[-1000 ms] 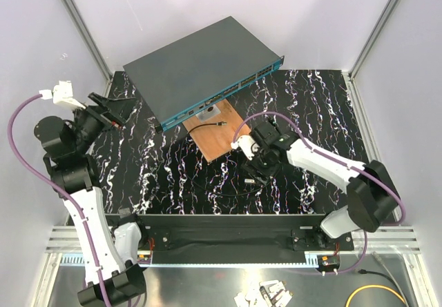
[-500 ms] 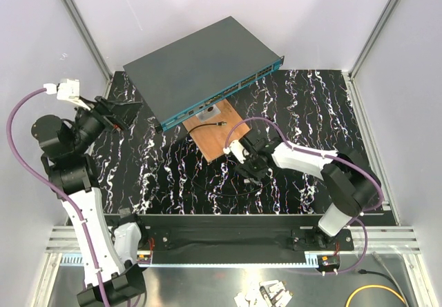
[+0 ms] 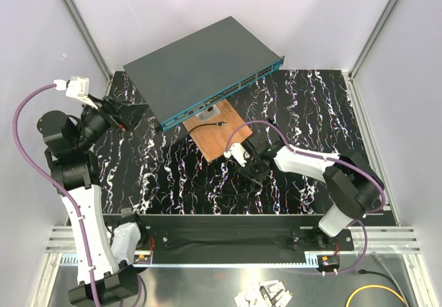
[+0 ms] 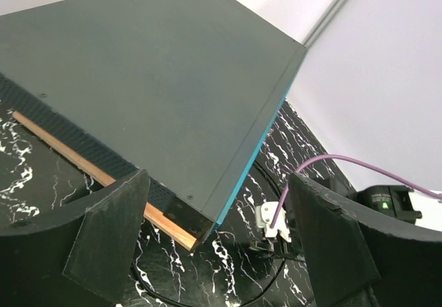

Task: Insert the plug into the switch port

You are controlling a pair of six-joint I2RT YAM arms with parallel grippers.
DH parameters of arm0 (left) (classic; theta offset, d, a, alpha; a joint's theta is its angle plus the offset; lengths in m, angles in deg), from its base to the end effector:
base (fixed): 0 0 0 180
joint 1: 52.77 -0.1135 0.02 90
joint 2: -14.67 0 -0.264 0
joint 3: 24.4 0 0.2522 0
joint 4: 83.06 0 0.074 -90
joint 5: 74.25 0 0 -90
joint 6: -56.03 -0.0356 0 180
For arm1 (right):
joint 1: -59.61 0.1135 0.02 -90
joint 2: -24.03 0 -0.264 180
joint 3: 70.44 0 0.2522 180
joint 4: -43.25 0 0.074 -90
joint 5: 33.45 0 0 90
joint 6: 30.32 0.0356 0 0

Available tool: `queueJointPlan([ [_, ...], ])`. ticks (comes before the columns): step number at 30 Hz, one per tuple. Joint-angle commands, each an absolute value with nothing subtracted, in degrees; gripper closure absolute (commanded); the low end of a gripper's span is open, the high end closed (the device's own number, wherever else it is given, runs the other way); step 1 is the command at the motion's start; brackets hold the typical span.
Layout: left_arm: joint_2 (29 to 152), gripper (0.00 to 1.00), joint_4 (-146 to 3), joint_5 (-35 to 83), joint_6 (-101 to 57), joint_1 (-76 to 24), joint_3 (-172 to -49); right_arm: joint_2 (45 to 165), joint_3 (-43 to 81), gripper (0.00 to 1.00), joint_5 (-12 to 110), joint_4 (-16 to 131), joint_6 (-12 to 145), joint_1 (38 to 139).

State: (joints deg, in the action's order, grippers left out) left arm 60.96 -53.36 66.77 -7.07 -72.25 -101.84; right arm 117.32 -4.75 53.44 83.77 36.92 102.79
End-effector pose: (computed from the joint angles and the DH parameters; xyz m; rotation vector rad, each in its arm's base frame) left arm 0.1504 0.0239 0.4372 0.0811 1.6074 -0.7843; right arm 0.2171 0.2063 0.1586 -1.5198 2.3163 0.1689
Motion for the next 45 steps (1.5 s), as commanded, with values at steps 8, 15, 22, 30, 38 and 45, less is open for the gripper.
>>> queueJointPlan([
  [8, 62.48, 0.14, -55.59, 67.15, -13.30, -69.38, -106.54, 116.94, -3.50, 1.00, 52.42, 87.84, 36.83, 102.51],
  [15, 66.18, 0.13, -44.36, 69.38, -25.86, -59.73, -114.71, 96.11, 7.36, 1.00, 42.33, 99.27, 35.26, 100.48],
  [22, 69.16, 0.13, -41.61, 61.81, -18.35, -37.84, -112.52, 95.83, 26.45, 1.00, 39.15, 106.22, 30.86, 101.45],
  [30, 75.40, 0.20, -48.12, 59.08, -9.01, -27.81, -111.46, 100.67, 40.00, 1.00, 41.34, 111.06, 28.92, 105.75],
  [38, 78.39, 0.25, -52.07, 58.20, -4.35, -23.67, -109.10, 102.07, 40.88, 1.00, 45.56, 110.36, 28.31, 109.97],
  [45, 78.92, 0.39, -54.45, 59.42, 1.18, -23.59, -105.84, 102.60, 41.94, 1.00, 48.20, 109.30, 27.78, 111.99],
])
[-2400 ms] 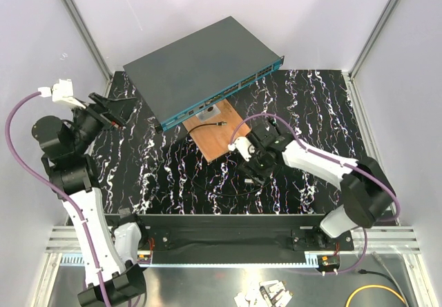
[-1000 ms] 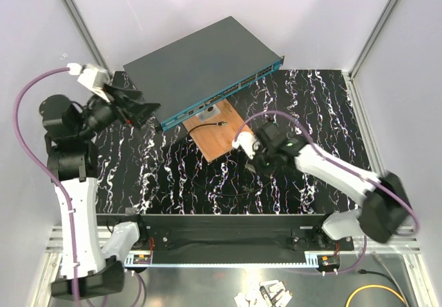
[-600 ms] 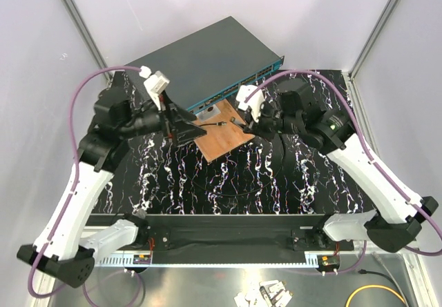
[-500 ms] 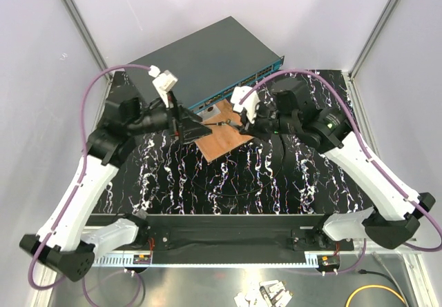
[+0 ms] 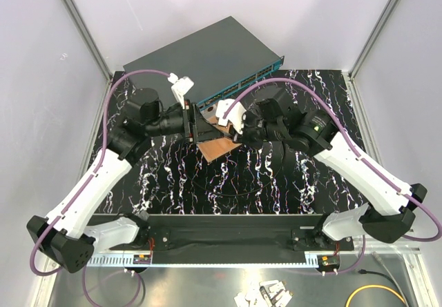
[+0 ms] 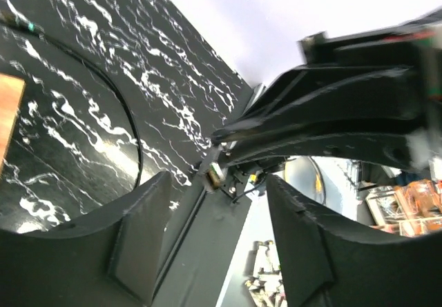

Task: Insert the plug into the switch port

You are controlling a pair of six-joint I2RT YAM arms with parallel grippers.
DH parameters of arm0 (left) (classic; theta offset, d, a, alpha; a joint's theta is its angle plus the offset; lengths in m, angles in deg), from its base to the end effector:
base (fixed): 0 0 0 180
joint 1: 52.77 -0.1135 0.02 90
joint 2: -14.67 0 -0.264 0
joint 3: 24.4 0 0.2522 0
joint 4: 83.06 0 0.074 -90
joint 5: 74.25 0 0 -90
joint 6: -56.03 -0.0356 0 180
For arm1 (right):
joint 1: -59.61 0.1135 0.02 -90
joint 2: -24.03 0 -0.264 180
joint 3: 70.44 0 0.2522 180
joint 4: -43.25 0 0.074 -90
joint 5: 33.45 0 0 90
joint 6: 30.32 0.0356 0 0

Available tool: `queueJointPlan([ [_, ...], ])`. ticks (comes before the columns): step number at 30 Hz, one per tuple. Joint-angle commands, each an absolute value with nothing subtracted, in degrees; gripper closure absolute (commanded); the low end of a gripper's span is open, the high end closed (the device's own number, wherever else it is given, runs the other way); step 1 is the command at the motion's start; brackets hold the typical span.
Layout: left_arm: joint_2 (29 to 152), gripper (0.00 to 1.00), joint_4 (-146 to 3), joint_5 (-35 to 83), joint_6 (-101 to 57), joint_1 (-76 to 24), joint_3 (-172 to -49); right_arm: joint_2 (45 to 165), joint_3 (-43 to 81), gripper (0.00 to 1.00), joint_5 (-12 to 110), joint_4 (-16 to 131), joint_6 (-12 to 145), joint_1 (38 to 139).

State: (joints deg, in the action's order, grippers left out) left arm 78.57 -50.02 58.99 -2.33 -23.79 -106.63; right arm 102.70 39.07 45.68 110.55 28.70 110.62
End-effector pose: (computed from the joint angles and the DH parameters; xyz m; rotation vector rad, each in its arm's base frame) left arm 0.1981 -0.1376 0.4045 0.5403 1.9263 -1.3994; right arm 0.1661 0.2159 0.4369 -1.5373 1.6063 0.4029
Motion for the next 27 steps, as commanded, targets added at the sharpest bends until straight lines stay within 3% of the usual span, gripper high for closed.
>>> queueJointPlan([
  [1, 79.01, 0.40, -54.62, 59.34, 1.36, -23.50, -105.66, 102.69, 42.20, 1.00, 48.20, 109.39, 27.69, 112.17],
  [8, 79.80, 0.51, -56.03, 58.81, 4.09, -23.50, -105.66, 102.34, 42.64, 1.00, 48.64, 108.87, 26.81, 113.58],
  [12, 79.27, 0.72, -57.61, 59.25, 6.10, -23.50, -104.08, 101.64, 42.47, 1.00, 48.38, 108.78, 26.64, 113.93],
  [14, 78.92, 0.90, -58.92, 60.04, 6.90, -23.50, -102.77, 101.29, 42.20, 0.97, 49.08, 107.64, 26.90, 113.93],
  [16, 78.75, 1.00, -60.07, 60.57, 9.00, -23.93, -101.80, 100.76, 41.94, 0.88, 49.78, 106.85, 26.81, 113.93],
  [17, 78.48, 1.00, -62.25, 61.27, 9.88, -24.11, -101.53, 100.15, 41.59, 0.74, 51.44, 106.58, 27.25, 113.93],
  [18, 78.31, 1.00, -63.32, 62.32, 11.72, -24.46, -101.44, 99.53, 40.80, 0.39, 51.89, 106.41, 27.51, 113.93],
  [20, 78.22, 1.00, -65.42, 63.20, 13.22, -25.60, -101.71, 96.21, 37.39, 0.15, 51.81, 105.44, 26.73, 113.84],
  [22, 78.13, 1.00, -67.45, 64.44, 15.16, -26.13, -101.80, 93.65, 34.66, 0.04, 51.11, 103.08, 26.02, 113.84],
  [27, 77.87, 1.00, -71.49, 65.05, 20.86, -26.22, -100.13, 90.39, 29.99, 0.07, 51.36, 99.38, 26.90, 113.84],
])
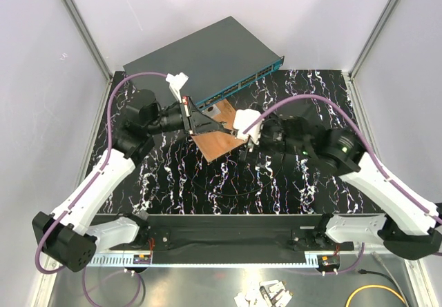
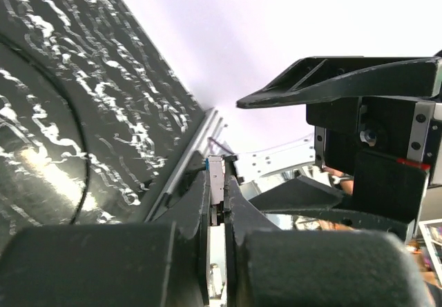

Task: Insert the plug into the switch port

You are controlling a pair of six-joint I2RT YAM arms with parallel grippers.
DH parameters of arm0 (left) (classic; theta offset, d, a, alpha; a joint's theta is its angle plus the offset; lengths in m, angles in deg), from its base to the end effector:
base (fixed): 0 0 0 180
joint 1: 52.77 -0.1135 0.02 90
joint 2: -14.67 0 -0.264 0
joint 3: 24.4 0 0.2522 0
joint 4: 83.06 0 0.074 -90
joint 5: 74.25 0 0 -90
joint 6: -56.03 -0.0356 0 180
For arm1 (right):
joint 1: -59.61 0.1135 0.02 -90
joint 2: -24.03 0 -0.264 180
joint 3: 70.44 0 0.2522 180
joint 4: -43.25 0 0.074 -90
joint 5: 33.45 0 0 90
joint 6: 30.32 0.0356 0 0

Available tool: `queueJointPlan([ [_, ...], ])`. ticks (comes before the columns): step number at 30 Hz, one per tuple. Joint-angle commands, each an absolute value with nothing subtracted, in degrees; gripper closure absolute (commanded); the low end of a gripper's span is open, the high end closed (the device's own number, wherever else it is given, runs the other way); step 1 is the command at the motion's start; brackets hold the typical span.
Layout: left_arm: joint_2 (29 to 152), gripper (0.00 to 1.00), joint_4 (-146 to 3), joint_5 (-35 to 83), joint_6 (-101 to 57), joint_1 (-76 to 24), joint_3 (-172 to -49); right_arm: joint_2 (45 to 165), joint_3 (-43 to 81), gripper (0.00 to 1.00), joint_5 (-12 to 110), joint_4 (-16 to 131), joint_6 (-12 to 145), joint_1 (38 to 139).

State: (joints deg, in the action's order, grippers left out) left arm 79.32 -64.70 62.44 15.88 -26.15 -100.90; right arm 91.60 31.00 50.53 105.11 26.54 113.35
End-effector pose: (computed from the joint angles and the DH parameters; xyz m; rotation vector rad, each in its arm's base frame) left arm 0.2133 -0.1359 0.3927 0.3204 1.9249 -1.6230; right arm 0.1302 0.1839 0.4467 -1.4721 1.4593 0.3298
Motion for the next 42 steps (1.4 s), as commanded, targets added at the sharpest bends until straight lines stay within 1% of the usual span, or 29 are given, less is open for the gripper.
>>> queueJointPlan([
  [1, 77.95, 1.00, -72.55, 65.14, 21.49, -26.31, -99.78, 90.21, 29.55, 0.10, 51.45, 98.07, 26.90, 113.93],
  [3, 78.04, 1.00, -73.17, 65.49, 22.72, -26.31, -99.69, 90.03, 27.97, 0.14, 51.54, 96.31, 26.73, 113.84],
  [4, 77.96, 1.00, -73.52, 65.49, 23.07, -26.22, -99.69, 89.95, 27.53, 0.18, 51.54, 94.30, 26.90, 113.84],
  [5, 78.13, 1.00, -73.52, 65.58, 23.34, -26.31, -99.77, 90.21, 26.83, 0.24, 51.19, 93.23, 27.16, 113.84],
  [8, 78.04, 1.00, -74.49, 65.67, 24.65, -26.31, -99.86, 91.61, 27.08, 0.29, 48.83, 92.61, 26.72, 113.84],
  [10, 78.04, 1.00, -74.84, 65.58, 25.18, -26.31, -99.86, 92.23, 27.09, 0.30, 48.21, 91.47, 26.64, 113.84],
  [14, 77.25, 1.00, -74.84, 65.76, 25.54, -26.13, -99.16, 94.24, 27.96, 0.35, 49.16, 89.88, 26.99, 113.93],
  [18, 76.81, 1.00, -74.58, 65.84, 25.36, -25.96, -98.63, 95.83, 29.81, 0.43, 49.52, 90.06, 26.99, 113.93],
  [19, 76.81, 1.00, -74.66, 65.84, 25.45, -25.96, -98.46, 96.18, 29.98, 0.49, 49.52, 90.06, 26.99, 113.84],
  [20, 76.64, 1.00, -74.75, 65.84, 25.53, -25.96, -98.37, 96.36, 30.33, 0.53, 49.43, 90.14, 26.73, 113.84],
  [24, 76.37, 1.00, -74.84, 65.93, 25.71, -26.05, -97.75, 96.98, 30.51, 0.65, 49.43, 90.93, 25.59, 113.93],
  [25, 76.29, 1.00, -74.84, 65.93, 25.71, -25.96, -97.75, 96.98, 30.51, 0.75, 49.43, 90.93, 25.41, 113.93],
  [26, 76.20, 1.00, -74.84, 65.93, 25.62, -26.05, -97.67, 96.89, 30.34, 0.82, 49.43, 90.93, 25.06, 113.93],
  [27, 76.20, 1.00, -74.75, 65.93, 25.62, -26.05, -97.75, 96.98, 30.34, 0.92, 49.35, 91.02, 25.06, 113.84],
  [28, 76.11, 0.99, -74.67, 65.76, 25.54, -25.96, -97.75, 96.98, 30.42, 1.00, 49.26, 91.20, 25.23, 113.84],
  [29, 76.11, 0.90, -74.23, 65.49, 25.45, -25.96, -97.75, 96.80, 30.77, 1.00, 49.26, 91.29, 25.67, 113.84],
  [30, 76.11, 0.58, -73.79, 65.41, 24.40, -26.13, -98.19, 96.71, 30.86, 1.00, 49.17, 91.55, 26.02, 113.84],
  [31, 76.02, 0.46, -72.92, 65.23, 23.61, -26.40, -98.54, 96.63, 30.95, 1.00, 48.99, 91.81, 26.20, 113.84],
  [34, 75.58, 0.17, -69.50, 63.56, 19.05, -29.55, -102.22, 96.80, 31.22, 1.00, 50.21, 93.21, 29.00, 113.84],
  [36, 74.71, 0.07, -66.68, 61.54, 15.18, -33.84, -105.90, 97.06, 31.04, 1.00, 51.45, 94.96, 32.69, 113.93],
  [37, 74.27, 0.01, -65.88, 60.75, 14.29, -35.43, -106.97, 97.67, 31.04, 1.00, 52.41, 95.76, 33.92, 113.84],
  [41, 70.49, 0.01, -62.10, 56.01, 13.05, -44.66, -108.57, 101.36, 32.79, 1.00, 55.66, 100.77, 43.40, 113.84],
  [42, 68.31, 0.01, -62.27, 55.74, 13.93, -49.46, -107.08, 102.41, 33.75, 1.00, 56.11, 102.87, 45.08, 113.84],
])
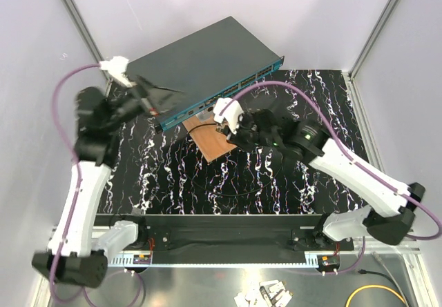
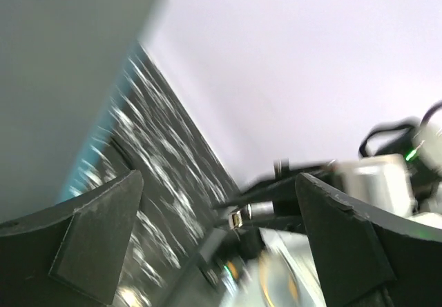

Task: Insert the plug into the switch port

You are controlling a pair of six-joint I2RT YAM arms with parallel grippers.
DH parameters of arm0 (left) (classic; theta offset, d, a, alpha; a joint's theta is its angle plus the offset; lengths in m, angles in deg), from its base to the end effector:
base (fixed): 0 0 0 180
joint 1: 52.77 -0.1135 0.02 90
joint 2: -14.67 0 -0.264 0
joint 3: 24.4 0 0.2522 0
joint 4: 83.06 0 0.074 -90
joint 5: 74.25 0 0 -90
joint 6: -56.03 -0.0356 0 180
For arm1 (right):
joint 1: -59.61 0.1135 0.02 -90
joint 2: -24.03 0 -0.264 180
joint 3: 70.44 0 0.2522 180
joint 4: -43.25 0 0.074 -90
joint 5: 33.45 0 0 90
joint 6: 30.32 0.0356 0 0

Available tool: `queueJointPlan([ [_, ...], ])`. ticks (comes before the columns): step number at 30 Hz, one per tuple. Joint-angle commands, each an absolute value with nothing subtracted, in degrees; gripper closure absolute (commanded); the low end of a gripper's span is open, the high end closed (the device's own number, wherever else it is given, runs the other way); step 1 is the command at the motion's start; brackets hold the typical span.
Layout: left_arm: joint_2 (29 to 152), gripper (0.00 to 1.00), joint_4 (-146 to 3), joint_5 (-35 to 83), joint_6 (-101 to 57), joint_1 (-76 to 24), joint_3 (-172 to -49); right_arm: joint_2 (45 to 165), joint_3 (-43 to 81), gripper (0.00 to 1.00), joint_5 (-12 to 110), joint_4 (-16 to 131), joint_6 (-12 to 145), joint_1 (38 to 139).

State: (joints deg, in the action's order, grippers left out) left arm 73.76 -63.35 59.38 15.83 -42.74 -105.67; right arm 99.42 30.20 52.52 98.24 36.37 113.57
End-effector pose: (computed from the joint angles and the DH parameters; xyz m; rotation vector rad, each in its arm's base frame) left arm 0.2100 -0.0621 0.4395 0.0838 1.7166 -1.3758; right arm 0.1607 0.2251 0.4222 -1.3528 1.6234 0.3958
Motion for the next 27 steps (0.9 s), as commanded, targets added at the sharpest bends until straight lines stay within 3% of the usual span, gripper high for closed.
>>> queueJointPlan([
  [1, 67.42, 0.01, -62.53, 55.82, 15.15, -52.12, -106.20, 104.25, 35.07, 1.00, 58.90, 103.50, 47.97, 113.84],
  [6, 61.71, 0.01, -58.96, 57.41, 18.68, -67.94, -100.40, 110.14, 41.66, 1.00, 65.32, 105.60, 56.41, 113.84],
  [9, 60.38, 0.01, -55.52, 56.18, 17.45, -71.82, -96.45, 114.62, 47.99, 1.00, 66.22, 108.94, 63.10, 113.93],
  [21, 64.59, 0.01, -62.35, 56.79, 19.99, -71.84, -87.74, 119.30, 50.12, 1.00, 65.33, 106.14, 70.05, 113.84],
  [27, 67.49, 0.07, -68.33, 57.50, 22.19, -70.26, -85.01, 120.53, 48.53, 1.00, 70.52, 104.47, 68.47, 113.84],
])
